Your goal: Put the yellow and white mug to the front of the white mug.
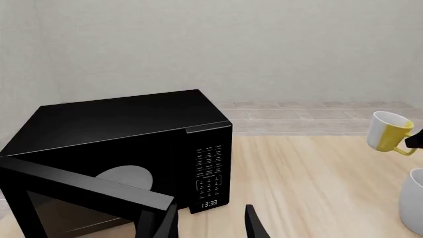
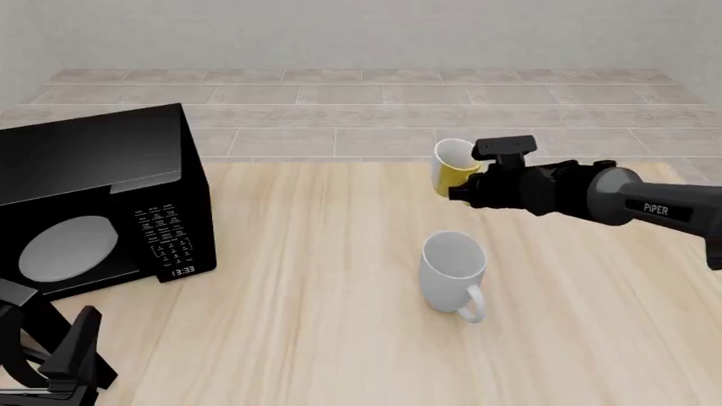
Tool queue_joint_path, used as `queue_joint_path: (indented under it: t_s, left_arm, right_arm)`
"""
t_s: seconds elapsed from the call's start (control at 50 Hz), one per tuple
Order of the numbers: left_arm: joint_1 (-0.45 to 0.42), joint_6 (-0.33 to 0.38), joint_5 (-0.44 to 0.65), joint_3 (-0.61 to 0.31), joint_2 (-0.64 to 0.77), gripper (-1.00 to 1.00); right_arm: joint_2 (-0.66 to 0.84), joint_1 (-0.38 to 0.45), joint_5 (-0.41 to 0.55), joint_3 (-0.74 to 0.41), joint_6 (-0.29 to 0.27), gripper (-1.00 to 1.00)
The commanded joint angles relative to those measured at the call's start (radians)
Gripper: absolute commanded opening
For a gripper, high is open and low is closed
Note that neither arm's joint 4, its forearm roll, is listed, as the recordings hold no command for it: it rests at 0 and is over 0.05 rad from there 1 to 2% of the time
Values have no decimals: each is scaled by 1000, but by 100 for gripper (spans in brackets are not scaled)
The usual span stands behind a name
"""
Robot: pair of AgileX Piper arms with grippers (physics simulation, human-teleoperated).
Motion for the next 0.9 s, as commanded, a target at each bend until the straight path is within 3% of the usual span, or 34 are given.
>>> queue_joint_path:
  t_s: [0.02,0.9]
  left_arm:
    - [0,0,0,0,0,100]
    - [0,0,0,0,0,100]
  right_arm:
    - [33,-8,14,-27,-2,-100]
    - [135,-26,42,-67,-31,-100]
